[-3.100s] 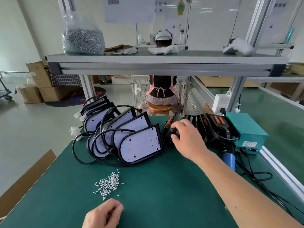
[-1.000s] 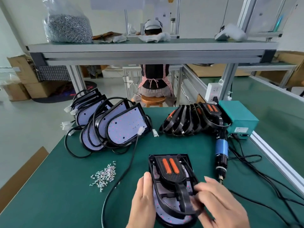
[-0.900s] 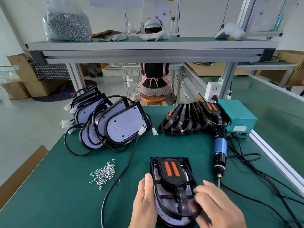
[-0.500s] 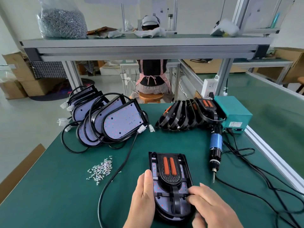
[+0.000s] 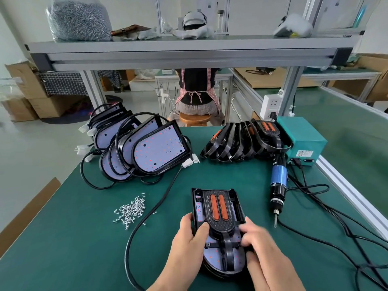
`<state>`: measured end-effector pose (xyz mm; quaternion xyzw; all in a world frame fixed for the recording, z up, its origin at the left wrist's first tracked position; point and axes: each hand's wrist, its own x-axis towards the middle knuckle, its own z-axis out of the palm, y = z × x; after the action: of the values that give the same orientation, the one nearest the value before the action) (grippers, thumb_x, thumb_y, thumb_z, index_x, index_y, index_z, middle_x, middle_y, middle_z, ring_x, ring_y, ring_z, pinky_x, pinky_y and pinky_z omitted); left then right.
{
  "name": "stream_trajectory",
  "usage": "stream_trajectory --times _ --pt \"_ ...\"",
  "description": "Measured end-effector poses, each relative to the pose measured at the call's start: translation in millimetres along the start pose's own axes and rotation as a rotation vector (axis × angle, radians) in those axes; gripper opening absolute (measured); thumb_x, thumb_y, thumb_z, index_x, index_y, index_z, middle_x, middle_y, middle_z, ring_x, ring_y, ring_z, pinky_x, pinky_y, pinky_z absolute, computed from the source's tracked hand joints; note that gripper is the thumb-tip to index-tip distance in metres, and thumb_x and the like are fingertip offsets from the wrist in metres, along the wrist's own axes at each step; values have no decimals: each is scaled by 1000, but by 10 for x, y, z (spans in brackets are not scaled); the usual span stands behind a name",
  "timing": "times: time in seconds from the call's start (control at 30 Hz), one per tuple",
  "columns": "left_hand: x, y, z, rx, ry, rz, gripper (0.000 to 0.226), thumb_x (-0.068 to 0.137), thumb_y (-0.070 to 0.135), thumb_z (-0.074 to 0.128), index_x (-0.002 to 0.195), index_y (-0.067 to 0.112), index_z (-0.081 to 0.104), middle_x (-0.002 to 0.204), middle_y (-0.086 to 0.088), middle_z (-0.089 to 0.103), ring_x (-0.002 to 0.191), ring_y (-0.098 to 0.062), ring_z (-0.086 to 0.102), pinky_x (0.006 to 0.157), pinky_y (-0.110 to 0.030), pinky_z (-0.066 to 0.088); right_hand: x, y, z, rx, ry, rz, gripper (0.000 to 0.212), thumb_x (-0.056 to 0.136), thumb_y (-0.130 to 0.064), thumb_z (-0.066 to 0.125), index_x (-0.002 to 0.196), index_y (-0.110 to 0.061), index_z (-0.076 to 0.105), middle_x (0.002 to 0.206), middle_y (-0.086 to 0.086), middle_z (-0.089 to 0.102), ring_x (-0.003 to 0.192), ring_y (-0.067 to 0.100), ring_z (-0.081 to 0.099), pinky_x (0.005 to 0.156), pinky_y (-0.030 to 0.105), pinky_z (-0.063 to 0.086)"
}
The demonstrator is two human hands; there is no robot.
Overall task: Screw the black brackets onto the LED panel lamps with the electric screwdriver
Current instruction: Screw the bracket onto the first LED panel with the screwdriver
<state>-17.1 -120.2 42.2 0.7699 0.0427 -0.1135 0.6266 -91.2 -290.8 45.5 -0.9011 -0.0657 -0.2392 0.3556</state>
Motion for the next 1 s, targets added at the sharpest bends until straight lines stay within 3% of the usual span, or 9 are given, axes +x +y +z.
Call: stream_trajectory --times 0.1,0.23,0.4,0.57,0.63,0.67,0.77,0.9,1.0 --pt "-4 34 17 -46 -14 -11 10 99 34 53 106 32 60 89 16 73 81 -2 64 79 -23 49 -5 30 4 39 -27 55 43 85 15 62 108 -21 62 140 -7 53 115 -14 50 85 -2 36" --pt "-1 88 34 -77 2 27 38 100 41 47 106 4 54 81 -3 63 75 -13 53 80 -32 45 -31 -40 102 69 -119 79 48 95 -15 44 142 -17 52 159 -13 35 142 -11 31 109 3 25" --pt "-2 127 31 -19 -23 73 29 103 46 39 103 31 63 101 14 73 98 -5 65 91 -33 47 -13 63 116 108 -100 72 56 97 0 54 149 -18 44 157 -12 39 147 3 32 116 13 24" --pt "31 85 11 3 -86 79 35 107 39 34 135 33 54 125 23 65 120 5 55 110 -30 38 -63 117 226 17 -135 31 52 97 -6 49 148 -10 47 158 -7 39 155 11 15 121 28 21" --pt "24 102 6 57 -53 43 28 107 37 36 126 41 55 111 37 64 109 19 54 98 -11 38 -90 113 234 32 -130 45 53 98 -12 47 150 -12 44 159 -9 37 156 13 9 121 32 21" --pt "21 119 9 119 -18 44 24 106 35 36 112 42 59 99 34 67 98 14 59 89 -10 43 -93 102 224 68 -115 56 52 99 -16 47 151 -15 44 161 -12 35 156 11 9 120 32 23" --pt "-22 152 51 288 28 107 26 105 32 37 92 24 58 83 4 70 81 -22 61 83 -38 52 -85 90 202 91 -130 -4 57 100 -40 49 154 -24 41 167 -11 23 157 19 6 122 39 24" --pt "-81 214 38 641 4 286 29 106 39 29 94 25 52 92 -1 63 88 -26 56 79 -40 46 -45 95 237 13 -162 -2 70 86 -72 51 148 -39 46 166 -14 22 157 18 2 115 39 22" --pt "-47 274 -353 795 337 545 36 102 44 36 72 29 46 79 4 49 78 -22 46 72 -38 37 -47 104 272 -17 -131 -1 68 86 -80 43 147 -49 44 165 -17 23 157 15 5 109 34 25"
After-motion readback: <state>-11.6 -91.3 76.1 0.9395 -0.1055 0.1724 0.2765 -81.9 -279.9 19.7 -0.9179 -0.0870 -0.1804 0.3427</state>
